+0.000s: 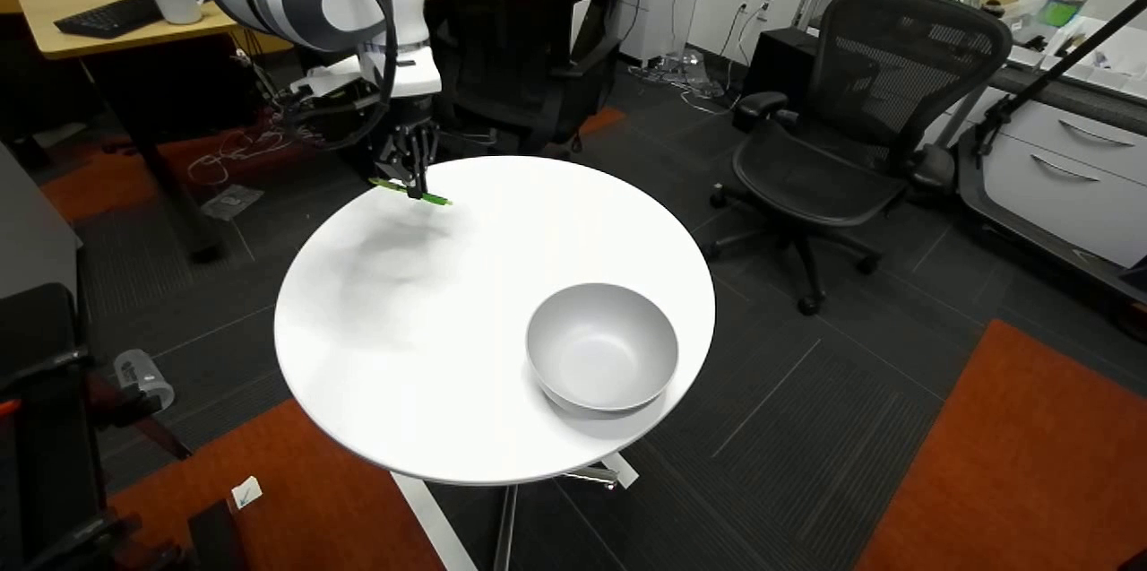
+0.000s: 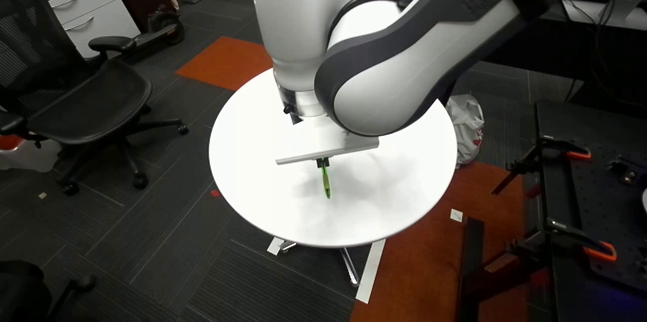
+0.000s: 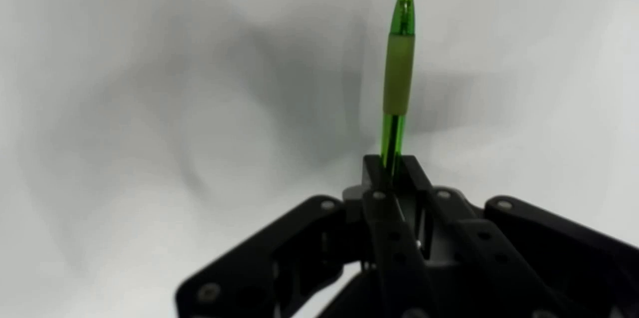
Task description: Put the pen on the table
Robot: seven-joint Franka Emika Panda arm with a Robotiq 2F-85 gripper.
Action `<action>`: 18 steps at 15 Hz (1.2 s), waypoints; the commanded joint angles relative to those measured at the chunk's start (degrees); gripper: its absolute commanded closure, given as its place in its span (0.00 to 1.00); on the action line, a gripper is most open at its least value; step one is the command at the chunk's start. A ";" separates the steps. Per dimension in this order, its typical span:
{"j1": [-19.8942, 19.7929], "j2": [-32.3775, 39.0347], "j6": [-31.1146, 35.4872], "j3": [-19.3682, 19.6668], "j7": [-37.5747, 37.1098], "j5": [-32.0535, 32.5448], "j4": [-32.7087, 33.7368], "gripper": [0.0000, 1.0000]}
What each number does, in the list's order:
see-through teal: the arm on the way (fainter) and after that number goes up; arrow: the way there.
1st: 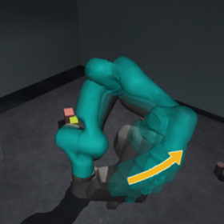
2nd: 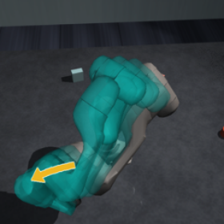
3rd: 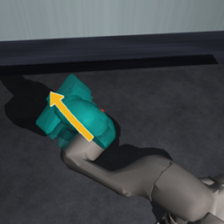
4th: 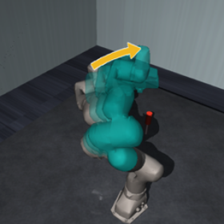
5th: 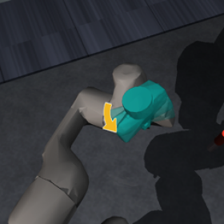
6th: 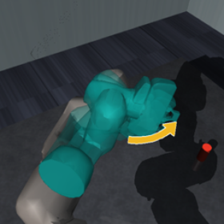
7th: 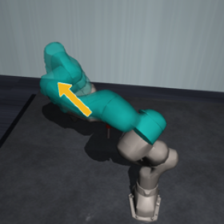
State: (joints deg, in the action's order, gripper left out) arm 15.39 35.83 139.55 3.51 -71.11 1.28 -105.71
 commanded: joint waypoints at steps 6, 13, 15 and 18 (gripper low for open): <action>2.25 5.74 -1.96 0.06 -0.39 0.83 8.07 0.97; 1.99 7.58 -3.01 0.17 0.36 1.00 10.77 0.43; 1.79 7.30 -2.85 0.22 0.52 0.88 10.81 0.27; 1.53 6.57 -2.59 0.41 0.59 0.85 10.73 0.06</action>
State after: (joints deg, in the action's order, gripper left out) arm 17.17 43.10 138.70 3.69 -71.04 1.84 -96.00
